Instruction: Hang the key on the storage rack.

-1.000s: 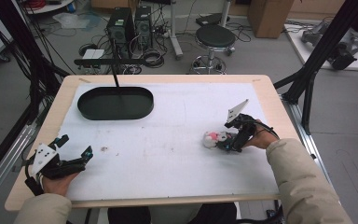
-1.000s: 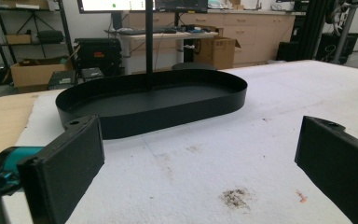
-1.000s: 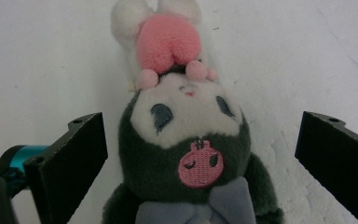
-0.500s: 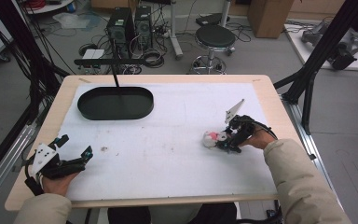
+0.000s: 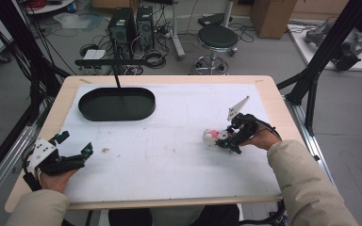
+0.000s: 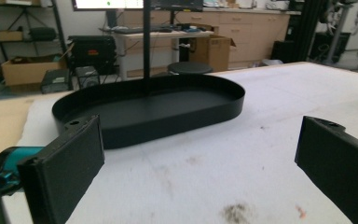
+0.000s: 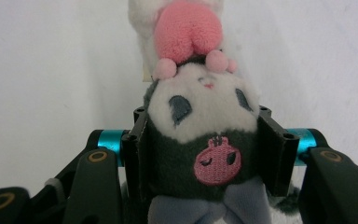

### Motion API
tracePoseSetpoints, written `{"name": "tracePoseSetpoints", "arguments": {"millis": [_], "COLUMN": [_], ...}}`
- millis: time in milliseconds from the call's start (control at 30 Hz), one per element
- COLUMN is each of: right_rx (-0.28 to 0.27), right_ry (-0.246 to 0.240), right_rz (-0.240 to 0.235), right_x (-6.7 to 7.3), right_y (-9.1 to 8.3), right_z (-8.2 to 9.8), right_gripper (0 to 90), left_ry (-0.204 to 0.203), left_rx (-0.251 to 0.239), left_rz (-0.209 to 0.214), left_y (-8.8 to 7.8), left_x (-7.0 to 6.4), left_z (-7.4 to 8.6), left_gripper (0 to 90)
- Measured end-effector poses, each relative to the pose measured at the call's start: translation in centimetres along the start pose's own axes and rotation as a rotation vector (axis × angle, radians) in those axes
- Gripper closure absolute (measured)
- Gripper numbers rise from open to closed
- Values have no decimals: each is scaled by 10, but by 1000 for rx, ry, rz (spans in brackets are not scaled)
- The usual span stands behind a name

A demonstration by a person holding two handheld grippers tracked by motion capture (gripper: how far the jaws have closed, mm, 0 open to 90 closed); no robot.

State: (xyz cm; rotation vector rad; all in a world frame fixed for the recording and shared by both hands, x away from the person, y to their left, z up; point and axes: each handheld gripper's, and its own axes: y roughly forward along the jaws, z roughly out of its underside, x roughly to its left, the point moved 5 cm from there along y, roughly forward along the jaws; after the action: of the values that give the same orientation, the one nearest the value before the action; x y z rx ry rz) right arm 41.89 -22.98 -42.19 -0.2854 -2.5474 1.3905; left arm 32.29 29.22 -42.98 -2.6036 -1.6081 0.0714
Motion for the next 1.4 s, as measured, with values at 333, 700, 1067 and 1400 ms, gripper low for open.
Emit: {"name": "tracePoseSetpoints", "arguments": {"millis": [333, 700, 1067, 1400], "right_rx": [-119, -172, -187, -186], "right_ry": [-114, -153, -200, -207], "right_rz": [-15, -14, -15, -24], "right_x": [20, 31, 45, 50], "right_y": [-24, -29, -30, -25], "right_z": [-60, -94, -128, -140], "right_gripper": [461, 462, 462, 463], "left_ry": [91, 170, 218, 261], "left_rx": [91, 154, 247, 317], "left_rz": [264, 478, 655, 775], "left_y": [38, 77, 119, 140], "left_x": [-20, -48, -89, -127], "left_z": [-58, -112, -140, -140], "left_gripper": [17, 17, 17, 17]}}
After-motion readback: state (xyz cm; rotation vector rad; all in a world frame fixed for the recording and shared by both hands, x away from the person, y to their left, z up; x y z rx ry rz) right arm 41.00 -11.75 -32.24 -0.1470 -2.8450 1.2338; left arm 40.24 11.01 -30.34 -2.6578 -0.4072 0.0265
